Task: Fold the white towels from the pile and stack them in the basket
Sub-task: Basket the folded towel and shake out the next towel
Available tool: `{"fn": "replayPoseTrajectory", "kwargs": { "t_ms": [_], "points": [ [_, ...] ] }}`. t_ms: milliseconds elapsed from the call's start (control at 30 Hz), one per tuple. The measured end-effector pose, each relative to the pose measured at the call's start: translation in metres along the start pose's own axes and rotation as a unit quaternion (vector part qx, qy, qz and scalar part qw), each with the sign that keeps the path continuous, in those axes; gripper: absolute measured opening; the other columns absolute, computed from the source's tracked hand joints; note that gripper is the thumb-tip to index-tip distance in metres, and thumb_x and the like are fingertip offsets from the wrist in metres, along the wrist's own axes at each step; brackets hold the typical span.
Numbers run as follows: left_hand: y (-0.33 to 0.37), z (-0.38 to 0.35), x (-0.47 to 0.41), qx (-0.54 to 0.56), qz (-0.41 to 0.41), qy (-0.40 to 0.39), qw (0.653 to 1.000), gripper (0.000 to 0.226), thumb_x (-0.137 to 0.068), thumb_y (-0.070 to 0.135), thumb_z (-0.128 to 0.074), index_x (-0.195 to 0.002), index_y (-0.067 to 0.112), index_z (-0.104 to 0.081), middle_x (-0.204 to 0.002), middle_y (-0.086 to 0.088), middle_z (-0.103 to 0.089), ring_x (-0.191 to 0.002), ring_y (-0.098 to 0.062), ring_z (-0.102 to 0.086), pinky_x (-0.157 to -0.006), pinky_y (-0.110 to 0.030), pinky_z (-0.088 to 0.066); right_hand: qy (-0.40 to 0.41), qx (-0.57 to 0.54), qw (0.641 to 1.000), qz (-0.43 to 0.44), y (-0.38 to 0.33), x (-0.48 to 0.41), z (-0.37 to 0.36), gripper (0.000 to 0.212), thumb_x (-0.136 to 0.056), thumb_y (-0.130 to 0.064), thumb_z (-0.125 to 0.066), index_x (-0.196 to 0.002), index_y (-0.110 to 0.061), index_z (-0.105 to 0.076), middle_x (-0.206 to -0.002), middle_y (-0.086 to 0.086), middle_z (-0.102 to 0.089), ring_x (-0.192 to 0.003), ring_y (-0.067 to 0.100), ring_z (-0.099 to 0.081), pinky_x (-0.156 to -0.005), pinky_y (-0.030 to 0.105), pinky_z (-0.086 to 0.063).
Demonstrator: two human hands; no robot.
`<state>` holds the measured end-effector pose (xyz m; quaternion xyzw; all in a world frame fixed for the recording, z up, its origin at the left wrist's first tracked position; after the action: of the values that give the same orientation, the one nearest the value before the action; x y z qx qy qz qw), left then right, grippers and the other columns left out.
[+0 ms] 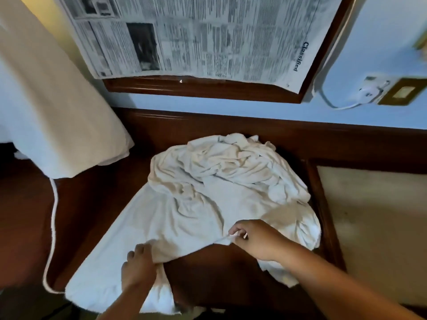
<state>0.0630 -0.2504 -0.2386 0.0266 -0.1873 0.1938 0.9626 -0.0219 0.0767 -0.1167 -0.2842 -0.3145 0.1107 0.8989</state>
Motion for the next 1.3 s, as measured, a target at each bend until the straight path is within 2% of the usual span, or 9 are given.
{"fn": "replayPoseTrajectory", "kwargs": {
  "t_ms": [100, 233, 467, 633, 733, 833, 1000, 1167, 1300],
  "points": [
    [0.002, 0.008, -0.017, -0.003, -0.006, -0.017, 1.0, 0.045, -0.091, 0.019, -0.05, -0.135, 0.024, -0.054, -0.124, 0.002, -0.062, -0.112, -0.022, -0.059, -0.086, -0.033, -0.05, -0.008, 0.026, 0.999, -0.022, 0.012, -0.003, -0.011, 0.02, -0.093, -0.04, -0.055, -0.109, -0.037, -0.067, -0.111, -0.014, -0.069, -0.095, 0.002, -0.063, -0.089, 0.027, -0.053],
    [0.019, 0.065, -0.03, 0.234, -0.014, -0.003, 0.972, 0.027, -0.079, 0.009, -0.059, -0.104, 0.018, -0.064, -0.1, -0.006, -0.071, -0.098, -0.03, -0.066, -0.073, -0.033, -0.049, -0.025, 0.02, 0.999, -0.029, -0.006, -0.012, -0.027, 0.028, -0.094, -0.043, -0.056, -0.12, -0.036, -0.063, -0.118, -0.015, -0.064, -0.104, 0.005, -0.062, -0.094, 0.027, -0.051],
    [0.077, 0.207, -0.007, 0.351, -0.15, 0.071, 0.921, 0.016, -0.077, 0.007, -0.062, -0.075, 0.023, -0.064, -0.07, 0.007, -0.066, -0.066, -0.006, -0.06, -0.056, -0.022, -0.042, 0.108, 0.006, 0.99, 0.091, -0.086, -0.036, -0.019, 0.104, -0.076, -0.055, -0.076, -0.155, -0.042, -0.009, -0.153, -0.006, -0.022, -0.136, 0.014, -0.035, -0.105, 0.034, -0.043],
    [0.113, 0.264, 0.039, 0.403, -0.173, 0.168, 0.883, 0.016, -0.083, 0.013, -0.07, -0.088, 0.028, -0.068, -0.081, 0.012, -0.069, -0.073, -0.003, -0.063, -0.06, -0.014, -0.045, 0.28, -0.003, 0.944, 0.177, -0.125, -0.03, 0.072, 0.038, -0.09, -0.014, -0.059, -0.127, -0.024, -0.064, -0.124, 0.001, -0.066, -0.113, 0.022, -0.061, -0.091, 0.033, -0.051],
    [0.131, 0.264, 0.059, 0.457, -0.163, 0.181, 0.855, 0.029, -0.083, 0.033, -0.08, -0.106, 0.03, -0.062, -0.1, 0.015, -0.065, -0.084, -0.002, -0.061, -0.069, -0.011, -0.044, 0.351, -0.048, 0.903, 0.244, -0.141, -0.003, 0.141, 0.036, -0.082, 0.001, -0.056, -0.112, -0.013, -0.071, -0.112, 0.003, -0.072, -0.104, 0.02, -0.065, -0.088, 0.028, -0.052],
    [0.159, 0.25, 0.072, 0.426, -0.16, 0.115, 0.883, 0.064, -0.072, 0.05, -0.084, -0.123, 0.034, -0.05, -0.112, 0.025, -0.055, -0.101, -0.004, -0.056, -0.088, -0.03, -0.051, 0.413, -0.105, 0.861, 0.278, -0.163, 0.031, 0.213, 0.041, -0.077, 0.007, -0.048, -0.106, -0.01, -0.073, -0.104, -0.001, -0.073, -0.098, 0.013, -0.064, -0.08, 0.008, -0.041],
    [0.197, 0.298, 0.091, 0.406, -0.138, 0.212, 0.878, 0.019, -0.09, 0.028, -0.071, -0.105, 0.016, -0.069, -0.096, -0.001, -0.073, -0.097, -0.025, -0.068, -0.076, -0.033, -0.05, 0.494, -0.238, 0.786, 0.287, -0.184, 0.11, 0.332, 0.039, -0.081, 0.0, -0.047, -0.103, -0.015, -0.075, -0.092, -0.005, -0.071, -0.09, 0.014, -0.066, -0.073, 0.022, -0.05],
    [0.231, 0.474, 0.143, 0.523, -0.146, 0.341, 0.767, 0.019, -0.089, 0.013, -0.064, -0.073, 0.022, -0.061, -0.068, 0.004, -0.064, -0.067, -0.02, -0.063, -0.06, -0.034, -0.051, 0.555, -0.315, 0.69, 0.341, -0.202, 0.211, 0.457, 0.036, -0.07, -0.019, -0.045, -0.088, -0.025, -0.075, -0.083, -0.002, -0.075, -0.08, 0.021, -0.072, -0.066, 0.05, -0.062],
    [0.259, 0.591, 0.21, 0.523, -0.237, 0.429, 0.697, 0.007, -0.094, 0.027, -0.064, -0.088, 0.025, -0.065, -0.073, 0.013, -0.063, -0.065, -0.002, -0.057, -0.052, -0.021, -0.042, 0.604, -0.255, 0.664, 0.36, -0.196, 0.299, 0.53, 0.03, -0.078, -0.021, -0.051, -0.099, -0.022, -0.073, -0.092, 0.0, -0.074, -0.085, 0.02, -0.071, -0.071, 0.047, -0.062]
  ]
}}
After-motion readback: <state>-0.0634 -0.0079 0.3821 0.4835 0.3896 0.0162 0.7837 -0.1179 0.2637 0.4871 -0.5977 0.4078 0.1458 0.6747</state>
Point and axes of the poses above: each hand's wrist, its own x-axis away from the middle knuckle, its own z-axis out of the back of the hand, y = z × x, the point moved 5 cm from there along -x, towards the middle knuckle
